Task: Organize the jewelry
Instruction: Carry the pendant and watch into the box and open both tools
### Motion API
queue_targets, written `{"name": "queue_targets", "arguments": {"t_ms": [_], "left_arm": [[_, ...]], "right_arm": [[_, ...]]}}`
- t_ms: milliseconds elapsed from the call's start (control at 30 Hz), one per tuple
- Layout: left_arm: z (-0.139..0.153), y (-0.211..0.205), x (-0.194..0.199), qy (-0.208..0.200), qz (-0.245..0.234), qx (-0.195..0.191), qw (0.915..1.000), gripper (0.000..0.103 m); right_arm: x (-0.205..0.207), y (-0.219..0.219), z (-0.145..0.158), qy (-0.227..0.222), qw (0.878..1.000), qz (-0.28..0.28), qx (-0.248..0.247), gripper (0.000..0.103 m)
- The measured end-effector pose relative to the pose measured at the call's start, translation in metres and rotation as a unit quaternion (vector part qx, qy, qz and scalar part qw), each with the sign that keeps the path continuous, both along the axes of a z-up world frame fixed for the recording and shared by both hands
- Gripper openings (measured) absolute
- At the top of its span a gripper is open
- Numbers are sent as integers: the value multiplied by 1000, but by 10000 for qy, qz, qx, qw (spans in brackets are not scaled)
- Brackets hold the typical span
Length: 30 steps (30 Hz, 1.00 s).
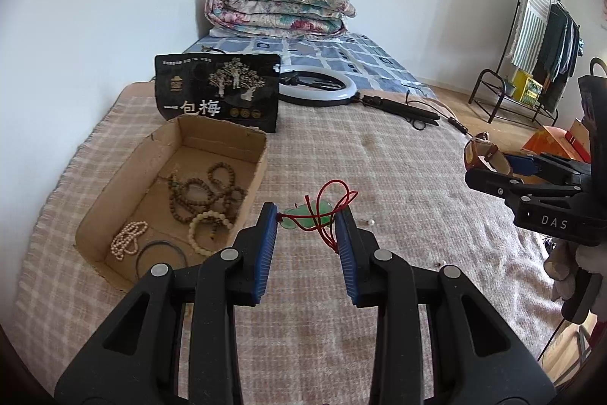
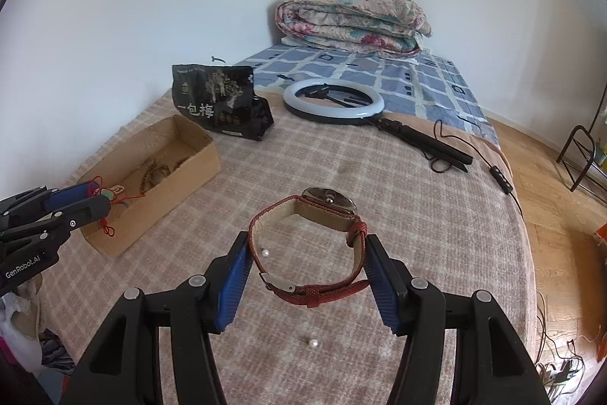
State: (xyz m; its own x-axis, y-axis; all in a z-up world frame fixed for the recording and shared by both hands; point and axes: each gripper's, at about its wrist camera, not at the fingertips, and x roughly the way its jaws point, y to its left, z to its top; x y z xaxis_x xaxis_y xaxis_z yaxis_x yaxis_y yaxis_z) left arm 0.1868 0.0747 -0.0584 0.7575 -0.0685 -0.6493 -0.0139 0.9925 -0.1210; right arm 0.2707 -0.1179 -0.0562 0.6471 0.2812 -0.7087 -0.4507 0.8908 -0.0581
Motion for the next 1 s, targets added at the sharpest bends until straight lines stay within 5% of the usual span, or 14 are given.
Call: {"name": "queue_targets", "arguments": {"t_ms": [533,1000], "left_arm": [[24,100,-19,-112,656,232,9975,31],[17,135,-11,-31,855,244,9960,31]], "right_arm": [[0,116,13,-22,9976,684,81,61],[21,186,-11,105,9956,893,257,61]]}}
